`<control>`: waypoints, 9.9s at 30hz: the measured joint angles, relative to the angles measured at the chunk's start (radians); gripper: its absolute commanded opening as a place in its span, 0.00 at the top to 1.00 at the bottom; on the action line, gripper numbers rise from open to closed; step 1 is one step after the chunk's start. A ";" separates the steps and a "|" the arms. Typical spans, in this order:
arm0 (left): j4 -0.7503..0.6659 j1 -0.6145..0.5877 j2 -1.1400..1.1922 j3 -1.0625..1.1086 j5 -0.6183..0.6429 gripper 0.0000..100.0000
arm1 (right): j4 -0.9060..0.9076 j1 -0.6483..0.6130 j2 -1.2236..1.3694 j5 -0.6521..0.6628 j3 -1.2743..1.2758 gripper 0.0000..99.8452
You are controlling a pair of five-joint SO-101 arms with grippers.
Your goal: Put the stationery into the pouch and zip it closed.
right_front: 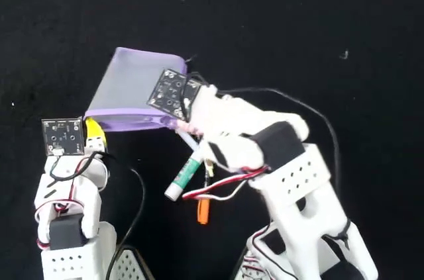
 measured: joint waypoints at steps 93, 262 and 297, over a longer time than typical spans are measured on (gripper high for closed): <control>-0.595 0.198 0.740 -0.184 0.008 0.97 | 0.087 0.098 -0.002 0.058 -0.052 0.76; 0.671 0.215 1.553 -1.737 0.272 0.97 | -1.781 -0.048 -0.112 -0.540 0.560 0.99; 0.620 0.212 1.542 -1.671 0.272 0.97 | -2.280 -0.049 0.132 -0.414 0.686 0.99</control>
